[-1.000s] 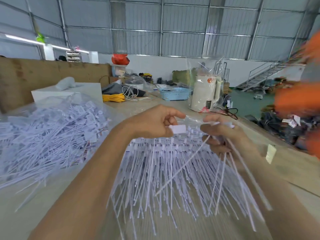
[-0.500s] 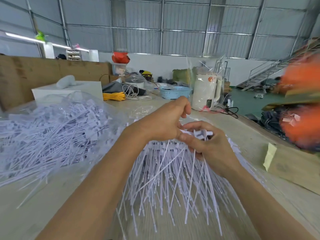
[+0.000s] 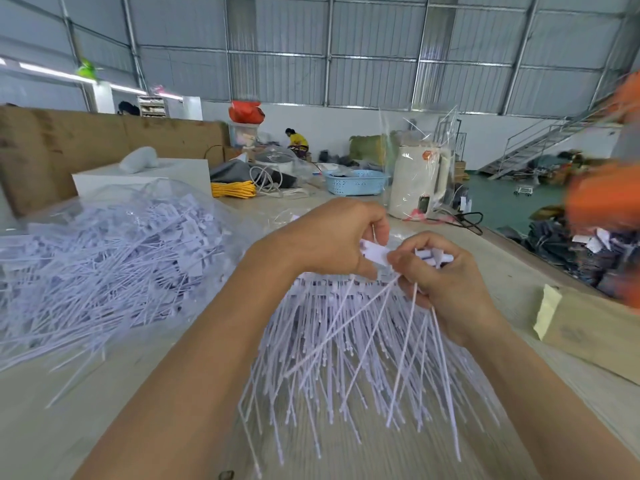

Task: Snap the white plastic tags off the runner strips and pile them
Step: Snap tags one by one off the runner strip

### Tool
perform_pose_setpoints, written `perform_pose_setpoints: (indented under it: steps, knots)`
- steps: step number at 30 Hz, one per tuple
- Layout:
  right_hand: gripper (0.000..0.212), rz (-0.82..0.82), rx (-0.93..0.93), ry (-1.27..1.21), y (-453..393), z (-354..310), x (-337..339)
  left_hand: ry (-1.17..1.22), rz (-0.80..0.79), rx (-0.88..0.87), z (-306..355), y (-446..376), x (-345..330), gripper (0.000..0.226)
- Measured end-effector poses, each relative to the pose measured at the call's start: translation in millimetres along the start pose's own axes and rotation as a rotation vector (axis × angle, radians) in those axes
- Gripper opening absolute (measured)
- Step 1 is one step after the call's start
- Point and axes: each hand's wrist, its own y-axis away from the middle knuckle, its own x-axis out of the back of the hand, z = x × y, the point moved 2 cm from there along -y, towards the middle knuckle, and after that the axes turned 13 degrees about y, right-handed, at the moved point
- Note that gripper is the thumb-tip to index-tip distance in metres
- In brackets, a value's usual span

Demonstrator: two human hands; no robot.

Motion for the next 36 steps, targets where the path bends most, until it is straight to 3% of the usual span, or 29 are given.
perform_pose_setpoints:
  steps: [4, 8, 16, 20, 26, 28, 30, 31, 33, 36]
  knots:
    - [0.019, 0.001, -0.038, -0.047, 0, 1, 1, -0.138, 0.126, -0.136, 4, -2, -4, 0.017]
    - [0.021, 0.020, -0.018, 0.000, -2, 5, 4, -0.179, 0.089, -0.121, 2, -1, -7, 0.017]
    - [0.020, -0.157, 0.168, 0.029, 1, 1, 8, 0.314, -0.092, -0.007, -7, 4, -1, 0.010]
    - [0.021, -0.262, 0.293, 0.229, 4, -2, 4, 0.434, -0.193, 0.053, -15, 9, -3, 0.009]
    - [0.008, -0.192, 0.540, 0.515, 6, -10, -6, 0.592, -0.302, 0.146, -21, 12, -3, 0.015]
    - [0.019, -0.119, 0.491, 0.529, 6, -10, 3, 0.729, -0.376, 0.110, -22, 19, 2, 0.020]
    - [0.030, 0.048, 0.288, 0.349, 3, -10, 25, 0.839, -0.374, 0.062, -26, 29, 10, 0.012]
    - [0.035, 0.135, 0.185, 0.175, -1, -12, 36, 0.821, -0.315, 0.059, -28, 31, 14, 0.007]
    - [0.037, 0.188, -0.001, -0.105, -12, -11, 47, 0.649, -0.108, 0.084, -31, 28, 14, 0.021]
    - [0.031, 0.078, -0.122, -0.123, -18, -10, 44, 0.515, 0.080, 0.144, -30, 21, -6, 0.036]
